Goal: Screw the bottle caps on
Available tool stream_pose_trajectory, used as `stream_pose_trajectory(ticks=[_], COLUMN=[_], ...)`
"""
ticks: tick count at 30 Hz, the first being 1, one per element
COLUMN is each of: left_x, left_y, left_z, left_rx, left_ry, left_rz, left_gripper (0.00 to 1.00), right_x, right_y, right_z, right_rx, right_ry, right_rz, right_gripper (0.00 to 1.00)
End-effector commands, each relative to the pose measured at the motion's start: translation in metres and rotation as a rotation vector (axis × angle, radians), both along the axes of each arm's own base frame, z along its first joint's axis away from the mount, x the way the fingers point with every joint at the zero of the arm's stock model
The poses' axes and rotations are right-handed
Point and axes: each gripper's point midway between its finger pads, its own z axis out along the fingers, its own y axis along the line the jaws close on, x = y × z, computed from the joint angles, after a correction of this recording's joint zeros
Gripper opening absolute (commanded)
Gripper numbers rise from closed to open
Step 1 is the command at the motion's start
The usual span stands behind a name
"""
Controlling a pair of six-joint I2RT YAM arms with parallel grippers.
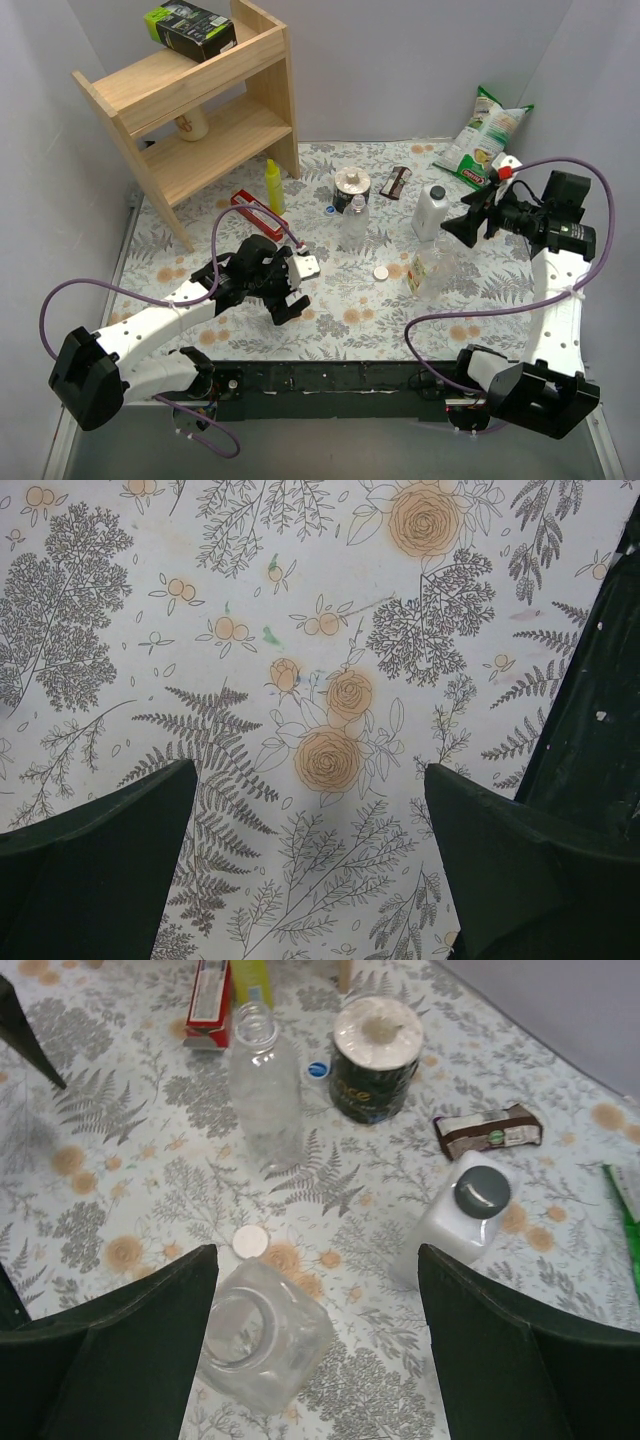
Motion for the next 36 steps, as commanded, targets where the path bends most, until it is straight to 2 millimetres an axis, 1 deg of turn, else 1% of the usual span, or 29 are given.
stream_pose_trajectory(ticks=[1, 2, 3, 4, 5, 7, 8, 10, 11, 13, 15, 18, 19, 20, 23, 25, 27, 28, 29, 31, 32, 33, 34, 35, 36], left_x=[0.001, 0.002, 0.004, 0.005, 0.005, 0.007, 0.007, 0.008, 0.007, 0.006, 0.005, 0.006, 0.006, 0.007, 0.007, 0.009, 0.010, 0.010, 0.011, 0.012, 0.011, 0.014, 0.013, 0.019, 0.022], left_y=[-0.005, -0.005, -0.005, -0.004, -0.004, -0.003, -0.004, -0.004, -0.004, -0.004, -0.004, -0.006, -0.006, -0.007, -0.008, -0.012, -0.015, -0.017, -0.020, -0.031, -0.036, -0.044, -0.050, -0.059, -0.063], left_z=[0.014, 0.014, 0.013, 0.012, 0.013, 0.013, 0.013, 0.015, 0.016, 0.015, 0.015, 0.017, 0.017, 0.018, 0.017, 0.020, 0.022, 0.023, 0.025, 0.037, 0.045, 0.056, 0.065, 0.081, 0.089], left_rx=[-0.024, -0.022, -0.018, -0.015, -0.014, -0.010, -0.011, -0.014, -0.017, -0.017, -0.014, -0.019, -0.018, -0.020, -0.021, -0.034, -0.046, -0.055, -0.066, -0.126, -0.163, -0.208, -0.249, -0.322, -0.358], left_ry=[-0.010, -0.014, -0.020, -0.025, -0.029, -0.036, -0.037, -0.035, -0.035, -0.026, -0.022, -0.021, -0.023, -0.023, -0.019, -0.023, -0.025, -0.018, -0.013, -0.011, -0.001, -0.014, -0.014, -0.029, -0.039], left_rz=[-0.006, -0.002, 0.005, 0.005, 0.004, 0.009, 0.009, 0.013, 0.013, 0.008, 0.007, 0.005, 0.005, 0.004, -0.001, -0.001, -0.006, -0.003, -0.002, -0.012, -0.011, -0.016, -0.027, -0.001, 0.012], left_gripper=[0.98, 0.98, 0.98, 0.98, 0.98, 0.98, 0.98, 0.98, 0.98, 0.98, 0.98, 0.98, 0.98, 0.98, 0.98, 0.98, 0.98, 0.98, 0.98, 0.98, 0.98, 0.98, 0.98, 0.98, 0.98], right_x=[-0.027, -0.030, -0.033, -0.037, -0.040, -0.040, -0.038, -0.033, -0.027, -0.022, -0.015, -0.013, -0.013, -0.014, -0.018, -0.022, -0.025, -0.026, -0.028, -0.029, -0.030, -0.031, -0.030, -0.029, -0.029], right_y=[0.025, 0.028, 0.028, 0.034, 0.035, 0.035, 0.034, 0.028, 0.026, 0.022, 0.019, 0.017, 0.017, 0.017, 0.019, 0.020, 0.021, 0.020, 0.021, 0.021, 0.022, 0.025, 0.026, 0.029, 0.032], right_z=[-0.015, -0.018, -0.026, -0.029, -0.032, -0.044, -0.043, -0.050, -0.046, -0.048, -0.046, -0.054, -0.057, -0.061, -0.067, -0.076, -0.081, -0.083, -0.084, -0.084, -0.082, -0.077, -0.064, -0.055, -0.046], right_rx=[-0.008, -0.015, -0.034, -0.044, -0.060, -0.090, -0.100, -0.112, -0.117, -0.123, -0.121, -0.122, -0.124, -0.125, -0.125, -0.122, -0.122, -0.124, -0.124, -0.126, -0.118, -0.106, -0.098, -0.075, -0.039], right_ry=[-0.002, -0.004, 0.001, -0.001, -0.007, 0.015, -0.002, 0.012, -0.018, -0.019, -0.034, -0.010, -0.003, 0.011, 0.028, 0.057, 0.074, 0.079, 0.084, 0.081, 0.086, 0.085, 0.065, 0.061, 0.078], right_rz=[0.108, 0.111, 0.100, 0.119, 0.126, 0.109, 0.095, 0.046, 0.025, -0.011, -0.041, -0.048, -0.043, -0.039, -0.027, -0.019, -0.013, -0.014, -0.012, -0.012, -0.005, 0.003, 0.006, 0.011, 0.003], right_gripper=[0.87, 0.88, 0.88, 0.88, 0.88, 0.87, 0.86, 0.85, 0.84, 0.83, 0.82, 0.79, 0.77, 0.71, 0.61, 0.59, 0.54, 0.50, 0.43, 0.36, 0.29, 0.26, 0.24, 0.19, 0.18])
